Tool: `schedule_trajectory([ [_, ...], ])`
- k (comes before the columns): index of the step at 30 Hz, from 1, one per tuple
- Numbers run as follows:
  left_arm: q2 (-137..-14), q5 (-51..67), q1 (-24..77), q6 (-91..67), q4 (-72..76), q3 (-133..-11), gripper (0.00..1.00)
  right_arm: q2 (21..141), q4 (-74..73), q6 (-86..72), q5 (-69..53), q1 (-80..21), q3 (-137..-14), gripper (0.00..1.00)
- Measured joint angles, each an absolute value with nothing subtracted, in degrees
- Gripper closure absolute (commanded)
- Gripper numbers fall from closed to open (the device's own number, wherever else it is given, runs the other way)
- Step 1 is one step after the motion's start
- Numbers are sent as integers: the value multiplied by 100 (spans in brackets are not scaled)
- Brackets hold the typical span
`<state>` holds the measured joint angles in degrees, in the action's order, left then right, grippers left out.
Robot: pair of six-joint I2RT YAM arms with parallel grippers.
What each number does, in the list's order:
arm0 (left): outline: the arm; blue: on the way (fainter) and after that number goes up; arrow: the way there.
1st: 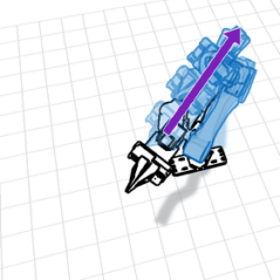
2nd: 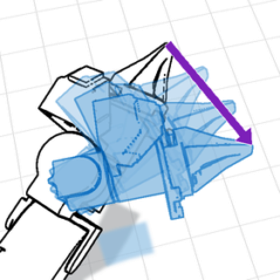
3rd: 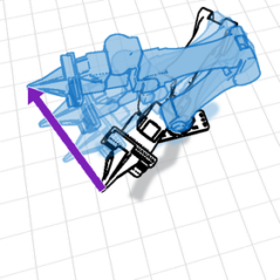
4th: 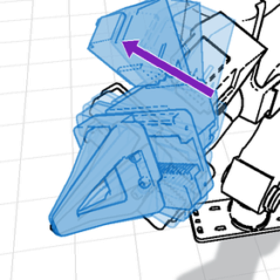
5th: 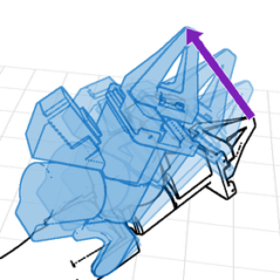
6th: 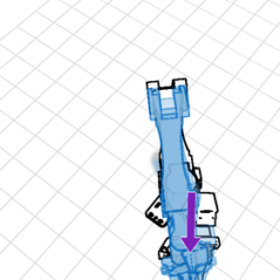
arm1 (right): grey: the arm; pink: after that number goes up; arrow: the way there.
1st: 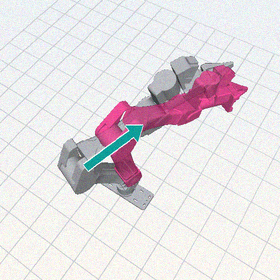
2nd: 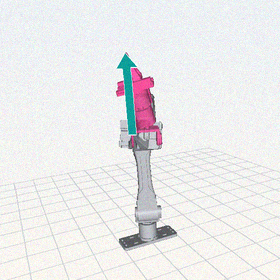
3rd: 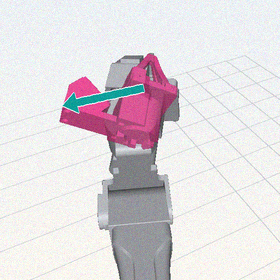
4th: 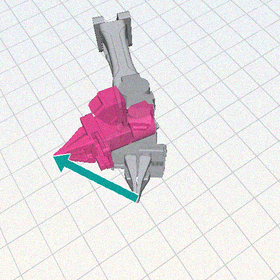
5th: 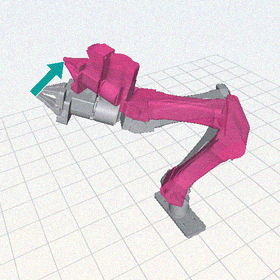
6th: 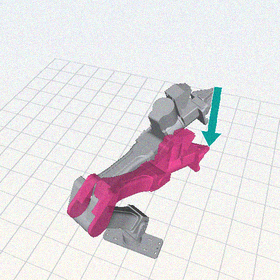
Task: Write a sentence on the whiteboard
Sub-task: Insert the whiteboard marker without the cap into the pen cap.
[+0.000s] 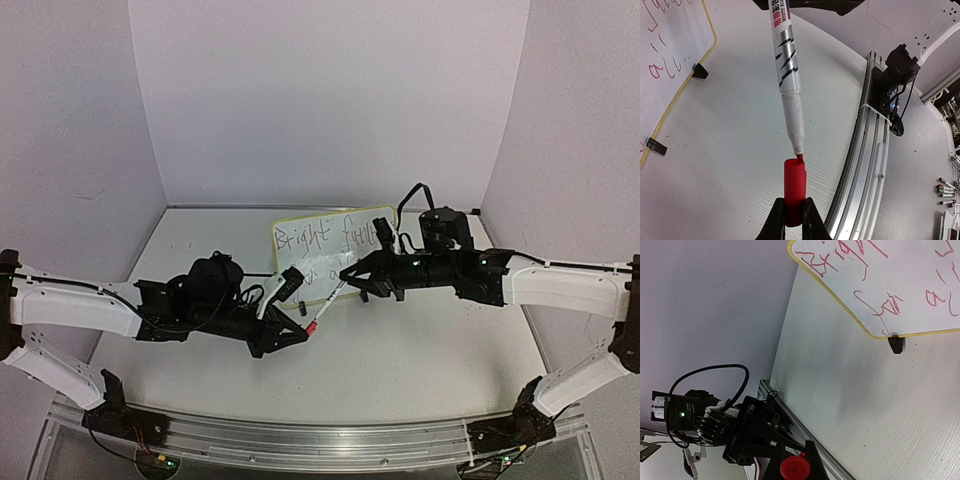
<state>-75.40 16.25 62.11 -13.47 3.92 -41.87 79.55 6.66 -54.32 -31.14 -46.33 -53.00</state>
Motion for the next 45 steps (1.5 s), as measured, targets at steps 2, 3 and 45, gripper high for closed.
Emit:
schedule_trajectory([
  [2, -7540, 1626, 6211, -1348, 414, -4189, 100, 7955, 666, -5430, -3114, -4633, -5296, 100],
  [3, -7540, 1627, 6211, -1349, 412, -4189, 100, 7955, 666, -5430, -3113, -4633, -5292, 100],
  [45, -7777, 1468, 6214, -1376, 201, -4566, 100, 8141, 675, -5137, -3155, -4718, -5328, 100],
])
